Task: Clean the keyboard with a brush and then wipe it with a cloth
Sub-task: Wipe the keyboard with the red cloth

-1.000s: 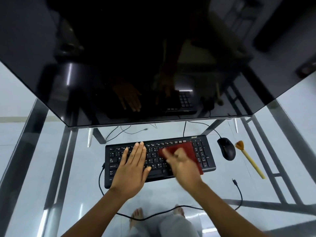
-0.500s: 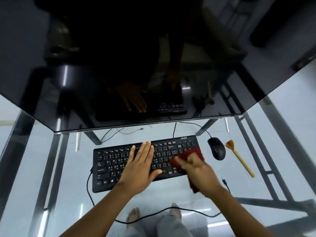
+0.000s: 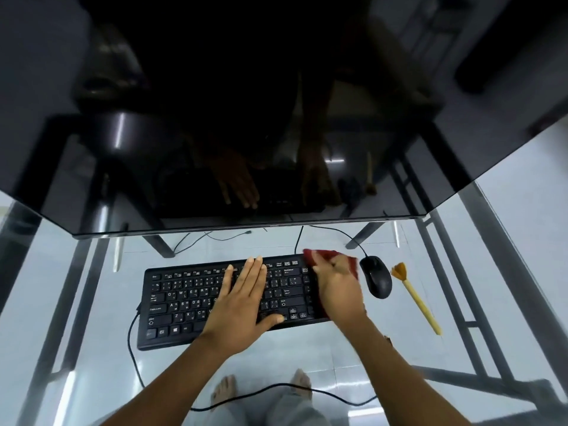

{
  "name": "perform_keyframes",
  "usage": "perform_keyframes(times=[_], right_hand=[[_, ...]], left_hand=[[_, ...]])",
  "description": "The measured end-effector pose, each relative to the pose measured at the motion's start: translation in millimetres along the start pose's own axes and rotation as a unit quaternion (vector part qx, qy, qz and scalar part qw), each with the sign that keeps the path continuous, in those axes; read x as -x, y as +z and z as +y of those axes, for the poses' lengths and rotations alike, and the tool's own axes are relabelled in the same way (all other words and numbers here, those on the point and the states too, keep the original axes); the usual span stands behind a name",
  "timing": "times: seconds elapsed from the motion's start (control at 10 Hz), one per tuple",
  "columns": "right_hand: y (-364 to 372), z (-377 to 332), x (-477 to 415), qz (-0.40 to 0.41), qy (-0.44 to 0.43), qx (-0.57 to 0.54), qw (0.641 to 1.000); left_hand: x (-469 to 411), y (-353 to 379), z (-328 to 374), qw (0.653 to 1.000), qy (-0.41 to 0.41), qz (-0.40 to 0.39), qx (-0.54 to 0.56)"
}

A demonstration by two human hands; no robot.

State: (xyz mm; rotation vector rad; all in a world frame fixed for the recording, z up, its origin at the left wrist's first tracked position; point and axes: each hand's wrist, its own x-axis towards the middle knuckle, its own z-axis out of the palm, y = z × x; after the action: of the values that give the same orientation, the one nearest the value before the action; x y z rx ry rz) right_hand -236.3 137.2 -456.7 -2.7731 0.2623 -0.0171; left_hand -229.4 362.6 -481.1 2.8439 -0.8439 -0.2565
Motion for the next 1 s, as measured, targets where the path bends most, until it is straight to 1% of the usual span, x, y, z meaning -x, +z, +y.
perform_keyframes(times=[0.1,0.2,0.3,0.4,0.5,0.6,0.7,0.8,0.9,1.0], right_hand=[[7.1,-27.2,6.9,-0.083,-0.138,-0.021,0.987],[-1.7,-10.6,-13.2,-0.043,-0.103,0.018,0.994],[0.2,-0.5,-26.8,-0.021,0.028,0.052,0.998],[3.0,-38.4,-6.2,-0.114,-0.064,-0.028,0.991],[1.9,-28.9,-9.1,-0.113,-0.151,0.015,0.982],[-4.2,1.2,-31.0,-0.048,-0.007,0.064,0.997],[0.3,-15.3,-4.8,-0.084,-0.063,0.014,0.994],[-4.4,-21.0,18.5,-0.098,-0.212,0.004,0.972],[-21.2,1.7,8.7,-0.043,-0.132,0.051,0.989],[-13.1,0.2,18.6,-0.063,-0.133,0.013,0.989]], left_hand=[[0.2,0.0,-0.2,1.0,0.003,-0.002,0.012],[0.1,-2.2,-0.9,1.0,0.0,-0.002,0.021],[0.6,-3.6,0.3,1.0,-0.006,-0.004,0.027],[0.4,-2.9,-0.1,0.999,-0.007,-0.007,0.031],[0.9,-4.5,-2.1,0.999,0.004,-0.007,0.046],[1.4,-7.4,-3.2,0.998,0.007,-0.002,0.062],[2.7,-8.7,-2.3,0.998,0.006,0.001,0.065],[3.3,-7.2,-3.6,0.998,0.012,0.002,0.065],[3.3,-7.0,-5.0,0.998,0.018,0.0,0.067],[3.4,-7.5,-4.1,0.998,0.016,0.001,0.058]])
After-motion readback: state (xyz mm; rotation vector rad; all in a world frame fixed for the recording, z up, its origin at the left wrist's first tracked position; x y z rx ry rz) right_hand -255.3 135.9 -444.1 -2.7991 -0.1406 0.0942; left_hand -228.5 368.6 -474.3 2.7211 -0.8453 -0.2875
